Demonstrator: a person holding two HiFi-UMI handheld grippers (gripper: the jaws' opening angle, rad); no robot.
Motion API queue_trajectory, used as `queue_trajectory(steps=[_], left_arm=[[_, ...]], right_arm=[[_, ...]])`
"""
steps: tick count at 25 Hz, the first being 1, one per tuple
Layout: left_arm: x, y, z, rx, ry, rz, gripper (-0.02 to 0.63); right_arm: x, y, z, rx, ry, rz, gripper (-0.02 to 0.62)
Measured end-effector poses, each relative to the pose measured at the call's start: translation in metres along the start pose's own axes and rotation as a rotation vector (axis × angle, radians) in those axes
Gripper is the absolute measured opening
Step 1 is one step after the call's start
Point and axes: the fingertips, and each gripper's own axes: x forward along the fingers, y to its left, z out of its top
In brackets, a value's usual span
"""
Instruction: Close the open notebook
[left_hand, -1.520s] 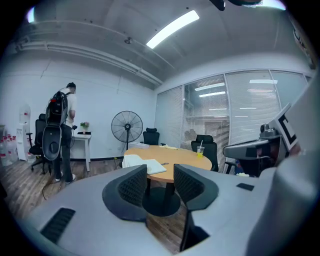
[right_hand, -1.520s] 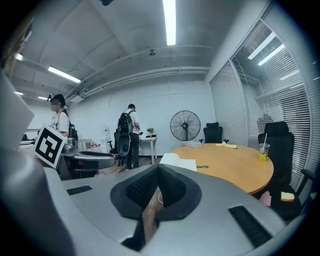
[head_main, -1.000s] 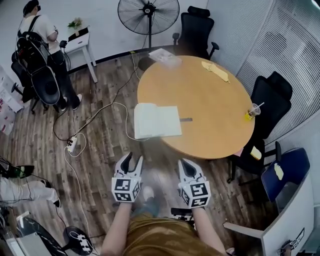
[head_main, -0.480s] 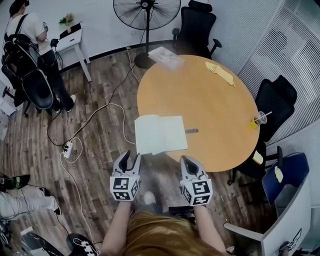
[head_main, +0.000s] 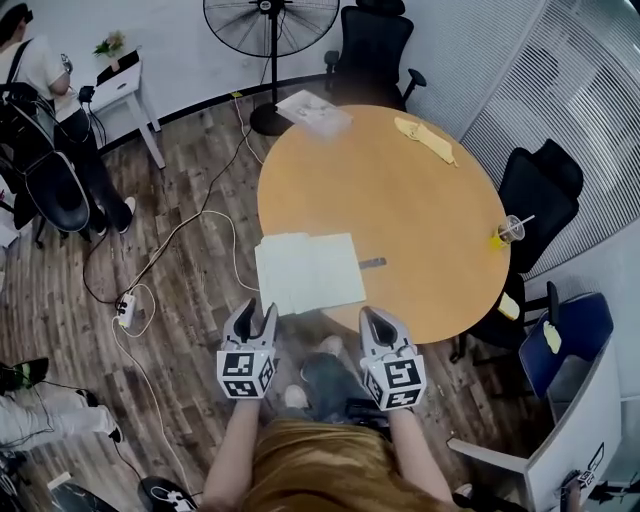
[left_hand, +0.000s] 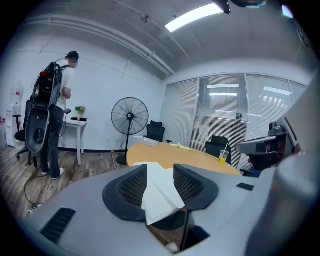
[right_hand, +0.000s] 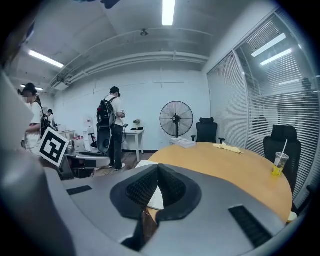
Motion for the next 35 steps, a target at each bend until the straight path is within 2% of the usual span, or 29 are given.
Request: queue_trajectory(steps=[16, 28, 35], left_arm=[[0.037, -0.016, -0.020, 0.025, 0.087, -0.019, 0.178], [0.049, 0.017, -0.060, -0.020, 0.191, 0.047, 0.178], [0.058, 0.025, -0.090, -0.071, 0.252, 0.068, 0.179]], right_arm=[[0.024, -0.022, -0.030, 0.031, 0.067, 0.024, 0.012], [0.059, -0.015, -0.045, 0.020, 0.140, 0.078, 0.012], [0.072, -0.018, -0.064, 0.018, 0.199, 0.103, 0.012]])
